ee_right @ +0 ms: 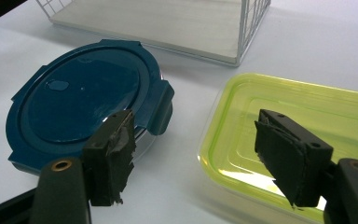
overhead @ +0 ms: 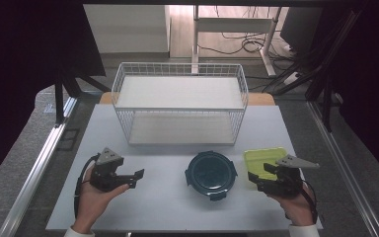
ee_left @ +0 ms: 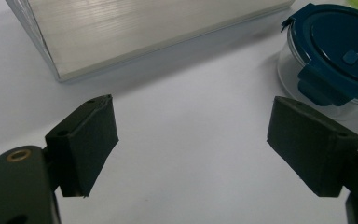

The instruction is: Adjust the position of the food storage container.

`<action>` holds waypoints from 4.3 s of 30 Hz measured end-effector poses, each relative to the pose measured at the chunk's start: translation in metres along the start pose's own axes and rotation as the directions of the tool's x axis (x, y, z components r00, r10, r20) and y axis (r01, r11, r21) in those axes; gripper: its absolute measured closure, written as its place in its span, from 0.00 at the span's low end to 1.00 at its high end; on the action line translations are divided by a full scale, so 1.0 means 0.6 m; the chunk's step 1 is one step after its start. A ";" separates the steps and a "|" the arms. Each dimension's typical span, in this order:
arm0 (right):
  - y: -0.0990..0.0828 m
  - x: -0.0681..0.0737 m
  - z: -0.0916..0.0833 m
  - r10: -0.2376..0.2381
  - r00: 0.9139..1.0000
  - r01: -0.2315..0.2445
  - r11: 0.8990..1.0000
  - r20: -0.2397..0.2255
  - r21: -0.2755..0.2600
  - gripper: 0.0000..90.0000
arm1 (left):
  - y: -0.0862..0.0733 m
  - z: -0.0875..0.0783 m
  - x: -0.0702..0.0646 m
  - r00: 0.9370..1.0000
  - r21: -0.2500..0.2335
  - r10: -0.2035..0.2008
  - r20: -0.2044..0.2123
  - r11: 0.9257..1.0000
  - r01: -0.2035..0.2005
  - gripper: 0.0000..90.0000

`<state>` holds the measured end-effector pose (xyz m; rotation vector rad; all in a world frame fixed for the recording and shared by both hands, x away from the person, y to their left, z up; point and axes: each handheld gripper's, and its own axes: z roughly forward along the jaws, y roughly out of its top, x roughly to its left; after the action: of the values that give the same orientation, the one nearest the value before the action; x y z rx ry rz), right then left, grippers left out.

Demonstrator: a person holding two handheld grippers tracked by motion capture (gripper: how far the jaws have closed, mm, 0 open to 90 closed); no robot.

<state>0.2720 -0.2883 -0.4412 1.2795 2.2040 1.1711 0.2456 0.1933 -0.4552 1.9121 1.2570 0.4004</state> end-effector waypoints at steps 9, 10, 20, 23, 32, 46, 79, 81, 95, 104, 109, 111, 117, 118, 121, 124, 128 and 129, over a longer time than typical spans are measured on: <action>0.005 -0.002 0.002 0.002 1.000 -0.002 1.000 -0.005 -0.001 0.34 | -0.005 0.000 0.004 1.000 0.008 -0.007 -0.010 1.000 0.007 0.17; 0.005 -0.001 0.003 0.002 1.000 -0.002 1.000 -0.006 0.002 0.34 | -0.005 0.000 0.004 1.000 0.009 -0.007 -0.012 1.000 0.007 0.17; 0.006 0.000 0.002 0.011 1.000 -0.011 1.000 -0.012 0.009 0.36 | -0.005 -0.003 0.003 1.000 0.007 -0.008 -0.013 1.000 0.008 0.17; 0.006 -0.002 0.000 0.018 1.000 -0.018 1.000 -0.008 0.007 0.36 | -0.006 0.000 0.004 1.000 0.012 -0.006 -0.009 1.000 0.006 0.17; 0.013 0.000 0.000 0.013 1.000 -0.013 1.000 -0.001 0.016 0.37 | -0.004 -0.009 0.010 1.000 0.004 -0.012 -0.021 1.000 0.012 0.18; 0.080 0.004 0.019 -0.029 0.999 0.024 0.990 0.032 0.138 0.55 | -0.013 -0.010 0.014 1.000 0.023 -0.008 -0.011 1.000 0.008 0.17; 0.090 0.027 0.153 -0.099 0.995 0.090 0.883 -0.005 0.461 0.99 | -0.022 -0.003 0.015 1.000 0.064 0.000 -0.026 0.998 0.001 0.17; 0.088 0.027 0.148 -0.089 0.996 0.087 0.883 -0.018 0.461 0.99 | -0.022 -0.002 0.015 1.000 0.067 -0.002 -0.027 0.998 0.004 0.17; 0.087 0.033 0.152 -0.104 0.994 0.084 0.877 0.017 0.473 0.99 | -0.023 0.002 0.015 1.000 0.082 -0.002 -0.028 0.997 0.005 0.17; 0.083 0.036 0.159 -0.097 0.995 0.074 0.876 0.023 0.476 0.99 | -0.023 0.010 0.011 1.000 0.093 0.005 -0.023 0.996 -0.002 0.17; 0.081 0.041 0.156 -0.091 0.996 0.076 0.877 0.009 0.474 0.99 | -0.023 0.010 0.015 1.000 0.094 0.001 -0.027 0.996 0.002 0.17; 0.078 0.043 0.155 -0.088 0.996 0.075 0.881 0.006 0.468 0.99 | -0.024 0.010 0.016 1.000 0.092 -0.004 -0.028 0.996 0.006 0.17; 0.076 0.050 0.155 -0.084 0.996 0.078 0.882 -0.008 0.466 0.99 | -0.024 0.010 0.015 1.000 0.095 0.000 -0.028 0.995 0.002 0.17; 0.076 0.051 0.156 -0.083 0.996 0.079 0.882 -0.011 0.465 0.99 | -0.024 0.011 0.015 1.000 0.096 -0.001 -0.028 0.995 0.003 0.17; 0.075 0.056 0.157 -0.083 0.996 0.085 0.882 -0.025 0.464 0.99 | -0.024 0.011 0.016 1.000 0.096 -0.002 -0.028 0.995 0.004 0.17; 0.075 0.060 0.158 -0.086 0.996 0.092 0.880 -0.035 0.465 0.99 | -0.024 0.011 0.016 1.000 0.095 -0.003 -0.029 0.996 0.006 0.17; 0.074 0.074 0.162 -0.093 0.993 0.116 0.877 -0.071 0.467 0.99 | -0.024 0.011 0.018 1.000 0.095 -0.004 -0.031 0.995 0.007 0.17; 0.074 0.085 0.165 -0.108 0.991 0.135 0.874 -0.083 0.466 0.99 | -0.025 0.010 0.019 0.999 0.094 -0.006 -0.032 0.996 0.009 0.17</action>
<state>0.3319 -0.1863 -0.4602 1.2612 2.6742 0.6423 0.2455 0.2032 -0.4721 1.9864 1.3243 0.3742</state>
